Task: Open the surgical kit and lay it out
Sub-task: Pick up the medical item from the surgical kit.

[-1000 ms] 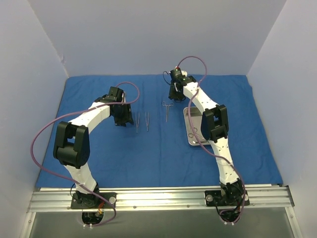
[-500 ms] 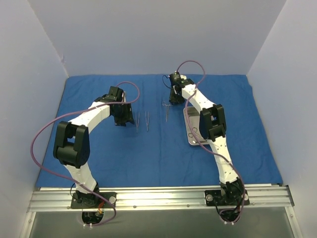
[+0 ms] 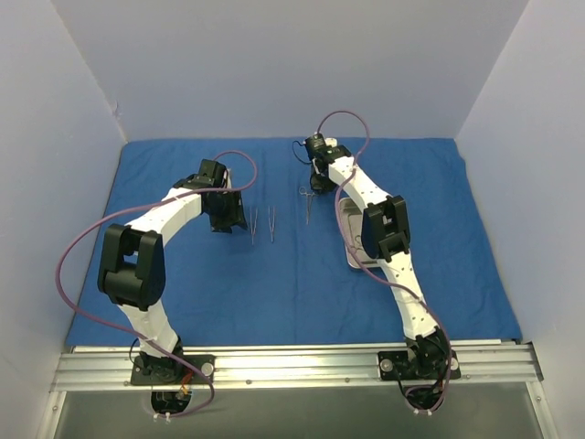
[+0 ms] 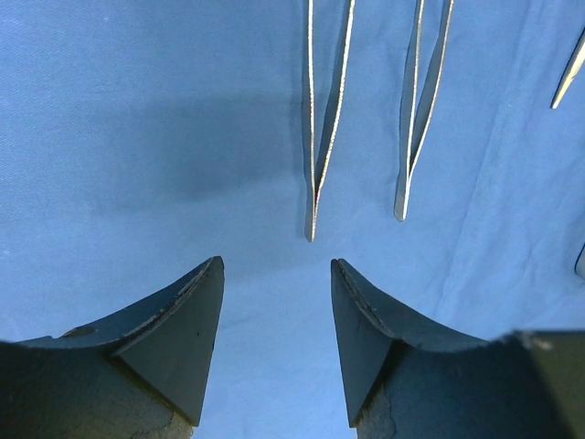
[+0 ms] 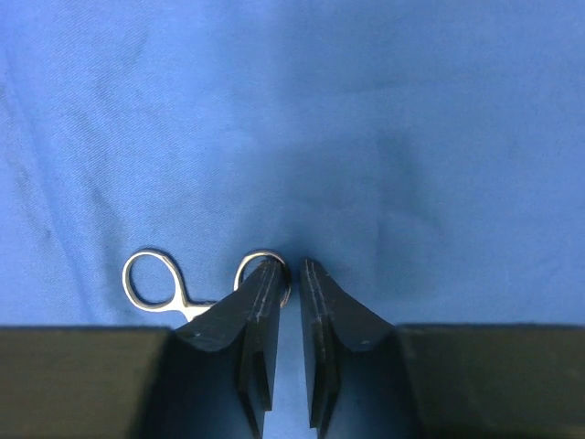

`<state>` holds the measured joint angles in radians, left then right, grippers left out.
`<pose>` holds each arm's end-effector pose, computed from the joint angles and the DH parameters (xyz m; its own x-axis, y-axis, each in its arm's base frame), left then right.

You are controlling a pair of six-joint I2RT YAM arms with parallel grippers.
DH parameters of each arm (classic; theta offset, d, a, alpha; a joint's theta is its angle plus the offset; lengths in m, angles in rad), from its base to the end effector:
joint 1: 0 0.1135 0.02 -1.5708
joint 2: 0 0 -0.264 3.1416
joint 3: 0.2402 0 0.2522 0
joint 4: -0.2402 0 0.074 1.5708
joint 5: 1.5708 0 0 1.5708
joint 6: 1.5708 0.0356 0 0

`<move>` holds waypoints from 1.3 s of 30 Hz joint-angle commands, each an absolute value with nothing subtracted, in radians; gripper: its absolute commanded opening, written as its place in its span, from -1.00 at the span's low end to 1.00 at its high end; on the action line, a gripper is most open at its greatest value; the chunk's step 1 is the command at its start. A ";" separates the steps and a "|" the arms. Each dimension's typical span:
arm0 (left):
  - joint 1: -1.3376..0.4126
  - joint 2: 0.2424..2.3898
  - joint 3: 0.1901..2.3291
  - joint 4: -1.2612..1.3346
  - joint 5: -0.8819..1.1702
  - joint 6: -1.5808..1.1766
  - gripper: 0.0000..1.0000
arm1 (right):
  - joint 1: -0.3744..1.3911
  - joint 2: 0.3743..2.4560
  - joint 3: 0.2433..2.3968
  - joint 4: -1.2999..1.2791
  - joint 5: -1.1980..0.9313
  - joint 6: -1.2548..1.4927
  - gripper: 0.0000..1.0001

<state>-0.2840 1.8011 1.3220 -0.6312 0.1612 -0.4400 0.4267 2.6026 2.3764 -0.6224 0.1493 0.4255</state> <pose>0.3572 -0.1102 0.2131 -0.9250 -0.1680 -0.3408 -0.0541 0.9461 -0.3194 0.5219 0.2315 0.1706 -0.7541 0.1055 -0.6482 -0.0093 0.9852 0.1712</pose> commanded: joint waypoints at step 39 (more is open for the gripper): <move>-0.296 1.775 1.420 -0.338 0.540 -0.426 0.23 | 0.362 2.290 2.036 -0.489 -0.156 0.402 -1.00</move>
